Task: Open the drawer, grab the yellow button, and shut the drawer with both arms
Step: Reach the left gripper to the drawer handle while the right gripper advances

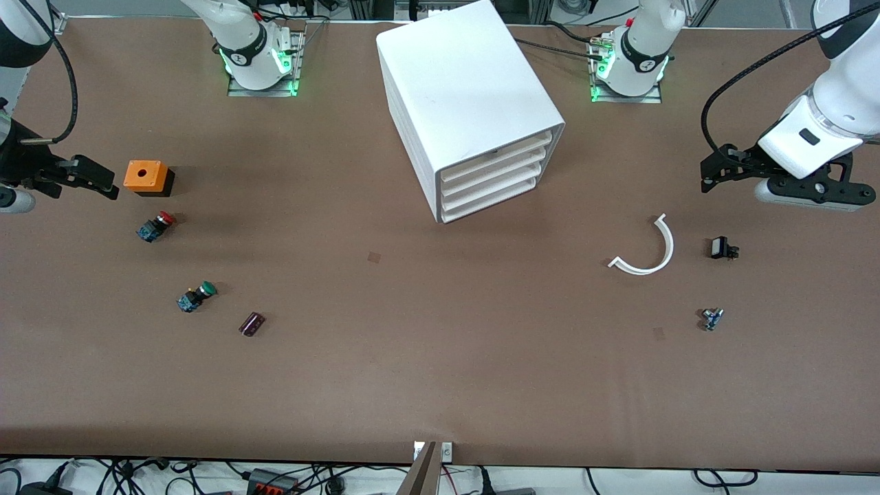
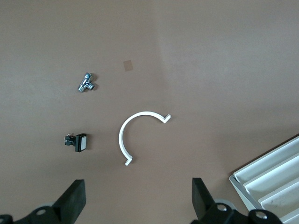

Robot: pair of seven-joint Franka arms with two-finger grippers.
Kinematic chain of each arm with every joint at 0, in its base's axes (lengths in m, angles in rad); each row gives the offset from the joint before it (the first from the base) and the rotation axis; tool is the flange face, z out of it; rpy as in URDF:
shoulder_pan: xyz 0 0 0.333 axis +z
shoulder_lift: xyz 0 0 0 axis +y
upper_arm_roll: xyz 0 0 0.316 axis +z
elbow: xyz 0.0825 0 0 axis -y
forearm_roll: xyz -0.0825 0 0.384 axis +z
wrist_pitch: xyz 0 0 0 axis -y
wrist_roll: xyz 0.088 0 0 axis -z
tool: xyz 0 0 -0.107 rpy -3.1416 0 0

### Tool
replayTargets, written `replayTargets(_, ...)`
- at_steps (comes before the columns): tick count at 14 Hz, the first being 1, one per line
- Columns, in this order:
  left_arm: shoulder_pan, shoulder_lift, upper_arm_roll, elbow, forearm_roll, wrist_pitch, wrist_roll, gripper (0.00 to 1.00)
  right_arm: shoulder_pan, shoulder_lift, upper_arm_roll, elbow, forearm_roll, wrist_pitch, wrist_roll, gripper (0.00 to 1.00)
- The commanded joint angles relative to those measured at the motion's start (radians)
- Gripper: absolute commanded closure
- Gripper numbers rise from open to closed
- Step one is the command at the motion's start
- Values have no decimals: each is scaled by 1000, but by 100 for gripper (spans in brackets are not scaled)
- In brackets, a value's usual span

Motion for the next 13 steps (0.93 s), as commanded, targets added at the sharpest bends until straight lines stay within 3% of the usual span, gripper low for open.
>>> replayTargets(1,2,-16,-5,-1,8,-14,0,0,-5,-16,4,-23,3,13,-11,0)
replayTargets(9,-3,-18,-5,-1,8,-17,-2,0,42,28,5,-3,14,25,3,0)
replayTargets(13,-9,3,-7,2,-1,-81,11,0,110,60,5,14,80,52,3,0)
